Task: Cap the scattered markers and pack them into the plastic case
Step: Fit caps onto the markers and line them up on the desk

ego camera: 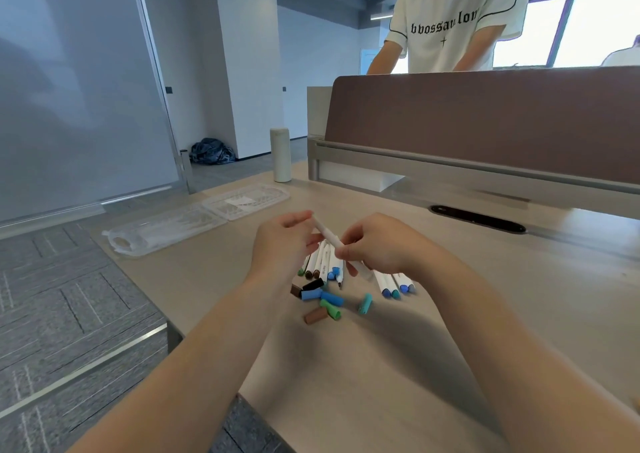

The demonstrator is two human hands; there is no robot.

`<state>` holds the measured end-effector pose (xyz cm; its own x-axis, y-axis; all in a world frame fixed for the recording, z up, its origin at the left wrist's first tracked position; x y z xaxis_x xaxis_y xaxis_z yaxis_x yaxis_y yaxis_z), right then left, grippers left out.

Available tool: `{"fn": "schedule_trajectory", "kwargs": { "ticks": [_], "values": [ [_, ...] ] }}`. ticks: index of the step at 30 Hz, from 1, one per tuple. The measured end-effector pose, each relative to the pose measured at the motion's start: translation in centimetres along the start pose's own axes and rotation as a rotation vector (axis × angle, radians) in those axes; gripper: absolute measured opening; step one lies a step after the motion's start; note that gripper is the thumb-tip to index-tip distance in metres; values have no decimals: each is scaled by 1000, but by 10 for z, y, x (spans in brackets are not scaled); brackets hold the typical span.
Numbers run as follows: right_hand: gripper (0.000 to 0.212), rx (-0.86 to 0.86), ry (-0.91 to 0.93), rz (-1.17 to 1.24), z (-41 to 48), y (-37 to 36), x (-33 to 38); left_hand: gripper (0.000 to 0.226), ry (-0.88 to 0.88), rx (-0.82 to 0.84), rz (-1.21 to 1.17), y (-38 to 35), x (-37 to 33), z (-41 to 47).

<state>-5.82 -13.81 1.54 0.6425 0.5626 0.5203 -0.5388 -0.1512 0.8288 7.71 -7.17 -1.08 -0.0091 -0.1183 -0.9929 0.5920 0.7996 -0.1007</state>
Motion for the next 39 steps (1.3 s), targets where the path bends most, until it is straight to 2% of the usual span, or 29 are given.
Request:
{"fn": "schedule_trajectory", "kwargs": {
  "ticks": [2, 6, 9, 14, 19, 23, 31, 34, 39],
  "values": [
    [20, -22, -112, -87, 6, -1, -25, 34, -49, 23, 124, -4, -1, -1],
    [21, -100, -270, -259, 15, -5, -61, 17, -63, 22, 223, 1, 2, -2],
    [23, -117, -282, -319, 21, -13, -62, 16, -73, 21, 245, 5, 3, 1],
    [6, -120, -308, -411, 33, -21, -63, 17, -89, 28, 265, 9, 7, 4],
    [25, -188, -255, -329, 48, -26, -44, 17, -149, 53, 324, 13, 7, 8],
    [23, -120, -254, -271, 56, -42, -30, 15, -226, 102, 420, 11, 7, 8],
    [11, 60, -204, -441, 65, -62, -19, 14, -280, 175, 465, 13, 9, 6],
    [17, 89, -196, -481, 66, -65, -17, 14, -317, 184, 507, 12, 9, 4],
    [21, 128, -241, -347, 56, -62, -17, 12, -403, 247, 615, 2, 9, -4]
  ]
}}
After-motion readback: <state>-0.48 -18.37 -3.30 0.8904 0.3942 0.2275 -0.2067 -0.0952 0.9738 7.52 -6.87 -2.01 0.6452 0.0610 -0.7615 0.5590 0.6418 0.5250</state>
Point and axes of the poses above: each hand's wrist, its own z-axis towards the middle knuckle, its own y-axis out of the back of the hand, x = y × z, the point moved 10 cm from there along z, towards the middle knuckle, and after that the axes turned 14 degrees about -x, right-handed, at the moved point
